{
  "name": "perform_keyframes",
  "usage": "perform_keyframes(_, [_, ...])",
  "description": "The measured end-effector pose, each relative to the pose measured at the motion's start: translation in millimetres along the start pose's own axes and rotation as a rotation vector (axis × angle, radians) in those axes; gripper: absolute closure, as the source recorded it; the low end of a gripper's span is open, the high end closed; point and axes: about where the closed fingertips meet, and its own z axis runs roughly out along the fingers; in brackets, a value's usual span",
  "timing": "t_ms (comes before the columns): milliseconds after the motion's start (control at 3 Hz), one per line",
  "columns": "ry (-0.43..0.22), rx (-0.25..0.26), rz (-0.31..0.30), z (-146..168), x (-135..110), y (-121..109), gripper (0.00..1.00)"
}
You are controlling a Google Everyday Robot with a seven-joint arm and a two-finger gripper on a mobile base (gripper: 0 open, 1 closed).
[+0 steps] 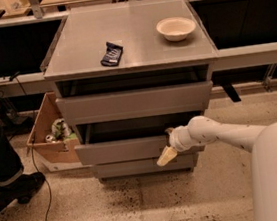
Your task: Open middle drawer
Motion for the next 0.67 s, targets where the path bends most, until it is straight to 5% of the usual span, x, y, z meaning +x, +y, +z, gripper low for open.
perform_keyframes(333, [0.028,-0.081,-0.001,-12.0,17.0,42.2,0.00])
perform_keyframes(667, [0.046,-0.135,0.000,-15.6,27.4,65.5,0.15])
